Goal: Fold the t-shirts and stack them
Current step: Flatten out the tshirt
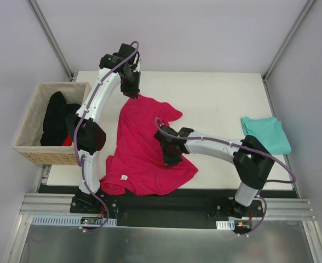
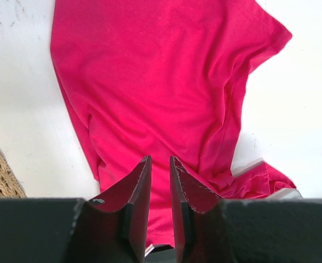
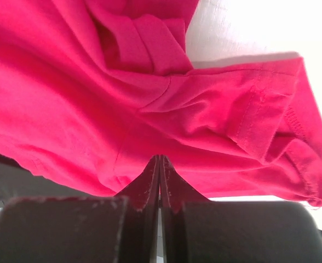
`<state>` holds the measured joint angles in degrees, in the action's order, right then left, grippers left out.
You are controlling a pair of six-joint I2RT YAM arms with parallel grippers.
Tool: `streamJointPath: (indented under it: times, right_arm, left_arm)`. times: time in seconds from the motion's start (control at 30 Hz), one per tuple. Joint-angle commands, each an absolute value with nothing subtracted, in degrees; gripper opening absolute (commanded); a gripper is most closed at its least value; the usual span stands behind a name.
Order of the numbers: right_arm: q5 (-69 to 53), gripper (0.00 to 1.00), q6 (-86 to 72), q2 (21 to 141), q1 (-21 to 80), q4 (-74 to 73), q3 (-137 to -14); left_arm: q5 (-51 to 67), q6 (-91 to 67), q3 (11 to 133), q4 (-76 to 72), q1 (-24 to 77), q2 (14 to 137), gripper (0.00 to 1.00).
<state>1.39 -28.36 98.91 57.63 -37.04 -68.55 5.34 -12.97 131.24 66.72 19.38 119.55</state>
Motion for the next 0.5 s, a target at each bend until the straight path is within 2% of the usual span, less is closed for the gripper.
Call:
streamJointPath:
  times: [0.0,0.3,0.47]
  right_arm:
    - [-1.2,0.01,-33.3,101.7,58.2,-37.3,-68.3]
    - [-2.0,0.01,-36.9,105.8,58.6,-38.1,-69.5]
    - [1.8,0.01,-40.2,107.0,58.1,-41.7,-70.1]
  left_arm:
    - [3.4,-11.8,133.4,68.8,18.6,114.9,0.19]
    - [1.0,-11.6,133.4,69.4,18.3,113.2,0.19]
    - [0.3,-12.1,133.3,69.1,18.2,111.6,0.19]
